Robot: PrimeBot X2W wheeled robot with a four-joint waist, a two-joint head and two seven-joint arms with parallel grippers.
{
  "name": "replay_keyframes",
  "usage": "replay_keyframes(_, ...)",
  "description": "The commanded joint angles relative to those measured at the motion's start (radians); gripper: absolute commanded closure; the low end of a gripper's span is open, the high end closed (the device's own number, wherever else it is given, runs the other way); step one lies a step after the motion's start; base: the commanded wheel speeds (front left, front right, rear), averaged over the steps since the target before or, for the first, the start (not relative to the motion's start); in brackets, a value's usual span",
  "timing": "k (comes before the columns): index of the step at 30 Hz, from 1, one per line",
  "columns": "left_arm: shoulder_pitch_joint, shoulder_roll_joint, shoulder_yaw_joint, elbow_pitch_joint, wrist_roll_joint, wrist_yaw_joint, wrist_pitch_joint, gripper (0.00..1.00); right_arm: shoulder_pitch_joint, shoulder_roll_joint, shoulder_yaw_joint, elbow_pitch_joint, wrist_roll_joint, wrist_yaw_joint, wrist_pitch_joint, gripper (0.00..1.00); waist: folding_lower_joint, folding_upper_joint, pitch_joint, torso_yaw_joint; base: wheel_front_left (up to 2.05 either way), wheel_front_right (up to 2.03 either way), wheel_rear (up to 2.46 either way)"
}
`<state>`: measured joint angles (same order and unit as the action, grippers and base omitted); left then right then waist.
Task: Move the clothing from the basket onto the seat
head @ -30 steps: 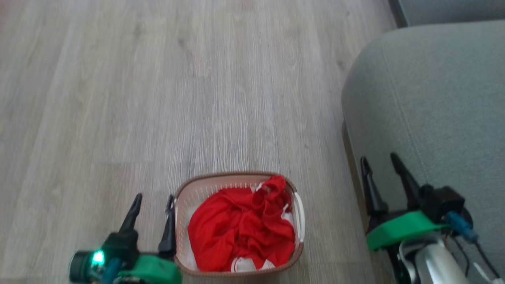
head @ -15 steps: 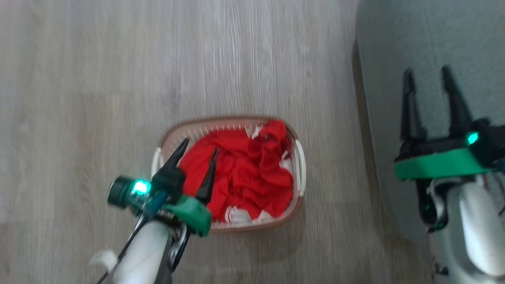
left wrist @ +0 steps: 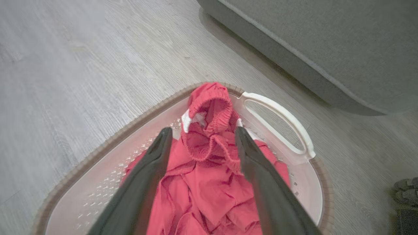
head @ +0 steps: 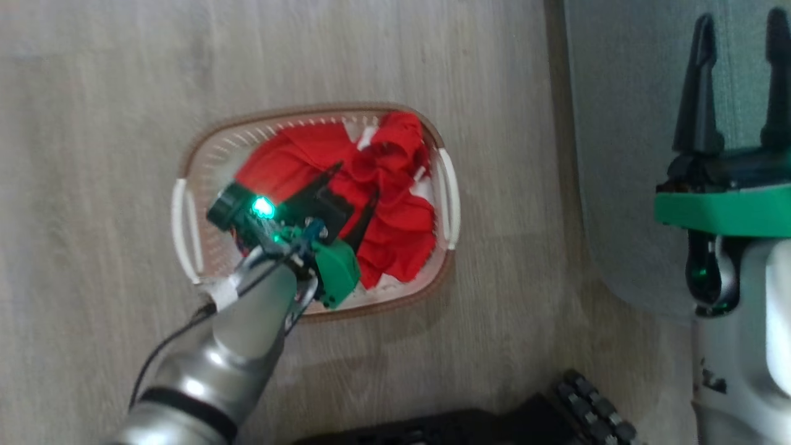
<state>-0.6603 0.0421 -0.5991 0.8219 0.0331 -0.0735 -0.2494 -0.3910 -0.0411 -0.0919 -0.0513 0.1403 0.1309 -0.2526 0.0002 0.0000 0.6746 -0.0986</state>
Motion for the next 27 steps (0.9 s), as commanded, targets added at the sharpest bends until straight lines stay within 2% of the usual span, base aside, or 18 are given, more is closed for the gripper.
replay_keyframes(1, -0.026, 0.008, 0.003, 0.012, -0.005, -0.002, -0.012, 0.00, -0.007, -0.009, 0.025, -0.047, 0.012, 0.000, -0.009, 0.00, -0.0002, 0.0000, 0.060, -0.044, 0.00, 0.00, 0.00)
replay_keyframes(7, -0.121, 0.008, -0.050, 0.112, -0.040, 0.005, -0.012, 0.00, -0.039, -0.009, 0.040, -0.080, 0.041, 0.000, -0.009, 0.00, -0.0002, 0.0000, 0.125, -0.085, 0.00, 0.00, 0.00)
replay_keyframes(23, -0.264, 0.008, -0.141, 0.190, -0.125, 0.032, -0.012, 0.00, -0.066, -0.009, 0.050, -0.110, 0.091, 0.000, -0.009, 0.00, -0.0002, 0.0000, 0.207, -0.144, 0.00, 0.00, 0.00)
replay_keyframes(24, -0.268, 0.008, -0.143, 0.189, -0.134, 0.033, -0.012, 0.14, -0.067, -0.009, 0.049, -0.110, 0.093, 0.000, -0.009, 0.00, -0.0002, 0.0000, 0.208, -0.147, 0.00, 0.00, 0.00)
replay_keyframes(25, -0.270, 0.008, -0.145, 0.183, -0.145, 0.034, -0.012, 0.55, -0.068, -0.009, 0.049, -0.110, 0.095, 0.000, -0.009, 0.00, -0.0002, 0.0000, 0.209, -0.148, 0.00, 0.00, 0.00)
replay_keyframes(26, -0.271, 0.008, -0.147, 0.173, -0.156, 0.035, -0.012, 0.80, -0.069, -0.009, 0.047, -0.109, 0.096, 0.000, -0.009, 0.00, -0.0002, 0.0000, 0.208, -0.149, 0.00, 0.00, 0.00)
replay_keyframes(27, -0.271, 0.008, -0.151, 0.160, -0.166, 0.036, -0.012, 1.00, -0.070, -0.009, 0.046, -0.107, 0.097, 0.000, -0.009, 0.00, -0.0002, 0.0000, 0.206, -0.149, 0.00, 0.00, 0.00)
